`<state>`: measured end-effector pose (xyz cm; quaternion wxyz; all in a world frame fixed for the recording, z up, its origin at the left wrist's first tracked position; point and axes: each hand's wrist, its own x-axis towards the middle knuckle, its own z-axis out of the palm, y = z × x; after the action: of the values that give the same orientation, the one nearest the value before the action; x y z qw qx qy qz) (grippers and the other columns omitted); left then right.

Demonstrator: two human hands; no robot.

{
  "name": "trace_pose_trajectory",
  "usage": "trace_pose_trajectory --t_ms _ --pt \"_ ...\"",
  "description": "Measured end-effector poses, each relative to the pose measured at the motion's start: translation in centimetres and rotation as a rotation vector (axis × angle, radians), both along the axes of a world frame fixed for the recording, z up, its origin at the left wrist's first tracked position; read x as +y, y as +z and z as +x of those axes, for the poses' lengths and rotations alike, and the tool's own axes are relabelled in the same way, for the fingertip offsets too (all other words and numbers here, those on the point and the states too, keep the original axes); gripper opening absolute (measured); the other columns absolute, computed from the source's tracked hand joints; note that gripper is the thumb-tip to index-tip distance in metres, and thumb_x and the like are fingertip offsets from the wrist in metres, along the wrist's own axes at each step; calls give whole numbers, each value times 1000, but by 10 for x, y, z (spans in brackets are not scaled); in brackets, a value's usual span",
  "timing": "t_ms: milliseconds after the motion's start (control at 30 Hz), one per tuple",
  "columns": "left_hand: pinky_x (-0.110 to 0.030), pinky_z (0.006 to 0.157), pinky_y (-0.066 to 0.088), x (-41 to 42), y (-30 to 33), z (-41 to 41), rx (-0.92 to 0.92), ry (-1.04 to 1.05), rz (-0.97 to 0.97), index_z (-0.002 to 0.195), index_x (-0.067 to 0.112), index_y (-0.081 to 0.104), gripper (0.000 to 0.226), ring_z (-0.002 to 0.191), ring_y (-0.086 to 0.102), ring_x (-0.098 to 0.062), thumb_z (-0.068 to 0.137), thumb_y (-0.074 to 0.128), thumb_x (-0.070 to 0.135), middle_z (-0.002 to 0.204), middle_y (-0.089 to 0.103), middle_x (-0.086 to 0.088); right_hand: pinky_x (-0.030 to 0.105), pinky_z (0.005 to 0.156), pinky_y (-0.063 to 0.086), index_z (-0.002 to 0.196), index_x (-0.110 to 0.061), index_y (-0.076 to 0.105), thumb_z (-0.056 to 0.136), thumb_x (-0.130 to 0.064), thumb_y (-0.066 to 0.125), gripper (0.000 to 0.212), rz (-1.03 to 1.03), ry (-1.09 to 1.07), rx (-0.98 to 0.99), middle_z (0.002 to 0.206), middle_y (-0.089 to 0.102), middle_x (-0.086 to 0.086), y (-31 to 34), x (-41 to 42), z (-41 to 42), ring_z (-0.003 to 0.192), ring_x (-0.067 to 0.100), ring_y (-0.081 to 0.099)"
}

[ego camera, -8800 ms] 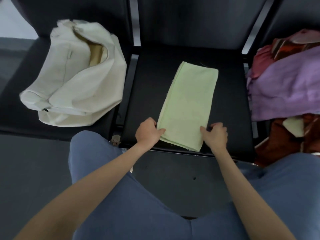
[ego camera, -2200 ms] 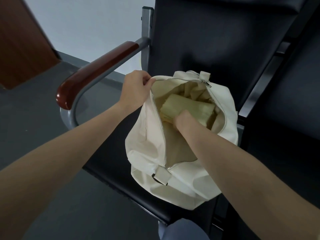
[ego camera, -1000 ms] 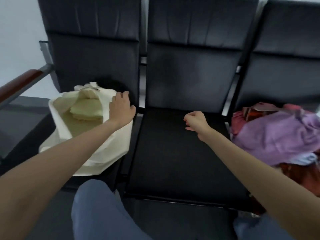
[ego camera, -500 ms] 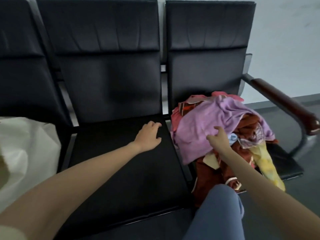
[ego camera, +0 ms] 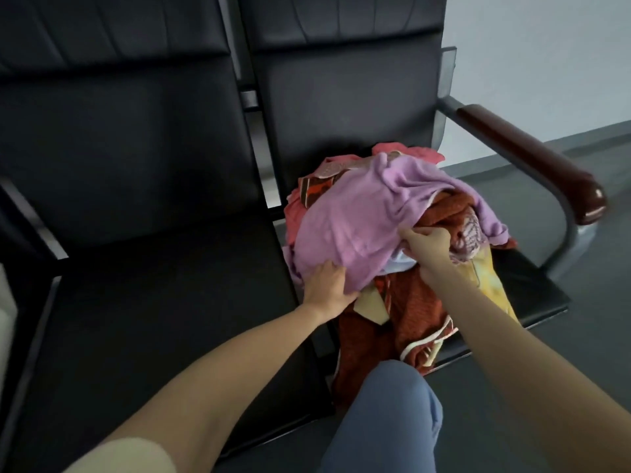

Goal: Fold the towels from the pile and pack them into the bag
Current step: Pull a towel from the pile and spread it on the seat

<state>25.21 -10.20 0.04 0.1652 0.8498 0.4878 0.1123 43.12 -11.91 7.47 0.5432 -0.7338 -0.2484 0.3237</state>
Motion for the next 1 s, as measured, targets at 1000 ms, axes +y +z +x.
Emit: trace_pose_trajectory --t_ms 1000 --pt "-11 54 37 -6 190 -246 -895 463 186 65 20 50 36 52 45 2 100 49 26 59 46 4 39 87 51 56 -27 68 61 -34 63 10 182 354 -388 64 61 1 179 21 -176 89 26 61"
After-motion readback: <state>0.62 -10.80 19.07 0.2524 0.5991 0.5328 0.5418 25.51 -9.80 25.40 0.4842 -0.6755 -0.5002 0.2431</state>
